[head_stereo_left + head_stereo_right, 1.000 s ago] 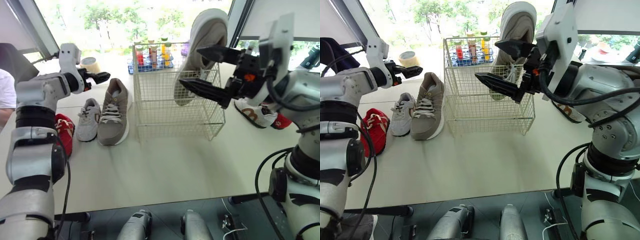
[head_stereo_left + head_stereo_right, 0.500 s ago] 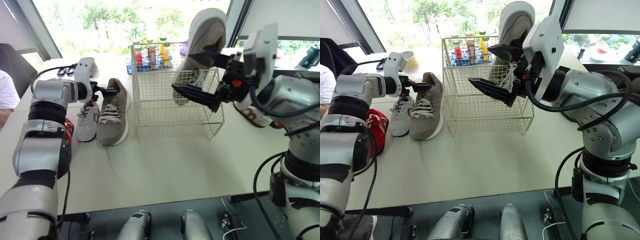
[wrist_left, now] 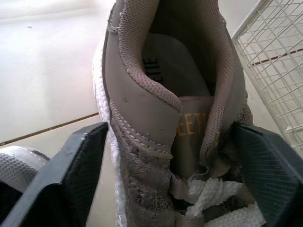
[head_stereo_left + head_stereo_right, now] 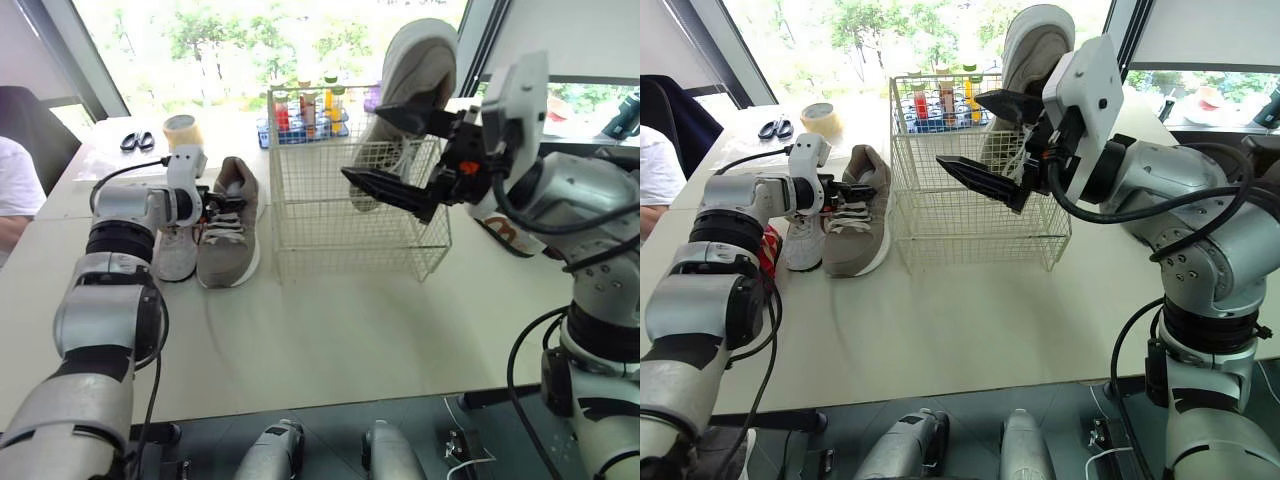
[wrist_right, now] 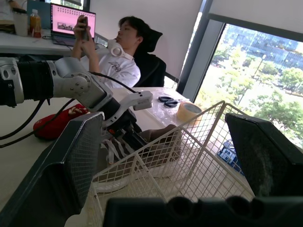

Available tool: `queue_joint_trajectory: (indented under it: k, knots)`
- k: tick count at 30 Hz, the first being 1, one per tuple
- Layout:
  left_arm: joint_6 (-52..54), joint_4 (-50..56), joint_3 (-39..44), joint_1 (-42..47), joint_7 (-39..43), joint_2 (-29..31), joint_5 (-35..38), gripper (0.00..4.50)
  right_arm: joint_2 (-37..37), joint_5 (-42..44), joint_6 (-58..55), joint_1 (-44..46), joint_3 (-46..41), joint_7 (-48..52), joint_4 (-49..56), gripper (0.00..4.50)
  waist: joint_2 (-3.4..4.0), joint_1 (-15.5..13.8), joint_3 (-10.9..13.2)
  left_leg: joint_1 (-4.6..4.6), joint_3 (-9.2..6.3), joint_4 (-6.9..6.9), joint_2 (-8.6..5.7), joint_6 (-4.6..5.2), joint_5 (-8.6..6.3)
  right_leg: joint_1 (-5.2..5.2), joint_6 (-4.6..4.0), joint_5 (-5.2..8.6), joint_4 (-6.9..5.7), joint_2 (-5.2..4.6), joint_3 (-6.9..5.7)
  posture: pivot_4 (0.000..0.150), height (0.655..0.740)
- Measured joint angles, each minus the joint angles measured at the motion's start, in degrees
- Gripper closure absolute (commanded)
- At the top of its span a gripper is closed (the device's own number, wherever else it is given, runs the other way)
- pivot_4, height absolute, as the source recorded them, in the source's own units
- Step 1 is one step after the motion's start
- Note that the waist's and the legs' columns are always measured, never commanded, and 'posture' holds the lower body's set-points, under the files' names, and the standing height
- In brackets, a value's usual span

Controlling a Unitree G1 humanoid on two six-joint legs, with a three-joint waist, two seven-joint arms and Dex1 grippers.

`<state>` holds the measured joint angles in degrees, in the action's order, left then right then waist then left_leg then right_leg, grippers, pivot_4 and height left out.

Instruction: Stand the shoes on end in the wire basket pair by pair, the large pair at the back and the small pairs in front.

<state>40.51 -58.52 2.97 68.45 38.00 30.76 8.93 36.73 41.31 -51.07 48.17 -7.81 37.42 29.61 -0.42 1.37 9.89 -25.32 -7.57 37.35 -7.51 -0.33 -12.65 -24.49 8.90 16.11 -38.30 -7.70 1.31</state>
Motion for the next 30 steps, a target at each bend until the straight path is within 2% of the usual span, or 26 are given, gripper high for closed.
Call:
queue_joint_trajectory:
  k: [4,6,14,19,27,30]
  knots:
    - [0.0,-1.6,1.0,0.4,-0.4,-0.1,0.0,3.37,0.5,0.0,0.4,-0.1,0.3,-0.1,0.0,0.0,-0.05,-0.3,0.0,0.0,0.01,0.02,0.0,0.0,0.0,0.0,0.0,0.0,-0.02,0.0,0.0,0.15,0.74]
    - [0.4,-2.5,2.3,0.9,-1.1,-0.1,0.4,3.83,0.7,-0.1,0.4,-0.3,0.3,-0.5,0.0,0.0,-0.05,-0.3,0.0,0.0,0.0,0.01,0.0,0.0,0.0,-0.01,0.0,0.0,-0.02,0.0,0.0,0.15,0.74]
    - [2.5,-4.0,10.6,2.7,-7.8,1.4,4.4,3.9,2.1,-0.1,0.7,-0.9,0.3,-1.3,0.0,0.0,-0.16,-0.1,0.0,-0.1,-0.01,-0.02,0.02,0.0,0.0,-0.14,0.0,0.0,-0.04,0.01,0.0,0.15,0.74]
    - [2.3,4.2,16.7,7.4,-10.6,3.4,8.9,3.9,2.2,0.0,0.9,-0.9,0.4,-1.3,-0.1,0.0,-0.35,-0.2,0.1,-0.23,-0.02,-0.01,0.02,0.0,0.0,-0.18,0.0,0.0,-0.02,-0.01,-0.01,0.15,0.74]
    - [-16.0,20.5,22.5,13.5,-9.8,1.9,15.1,3.9,2.3,-0.5,1.5,-0.7,0.7,-1.9,-1.2,0.0,-0.36,-0.4,0.1,-0.19,-0.02,0.01,0.01,-0.01,0.0,-0.11,0.0,0.0,0.1,-0.04,-0.03,0.15,0.74]
    - [-26.0,23.9,22.1,14.7,-8.2,-2.1,15.4,3.9,2.3,-0.6,1.5,-0.6,0.7,-2.1,-1.3,0.0,-0.35,-0.7,0.1,-0.09,-0.02,0.03,0.0,-0.01,0.0,-0.01,0.01,-0.01,0.1,-0.04,-0.05,0.15,0.74]
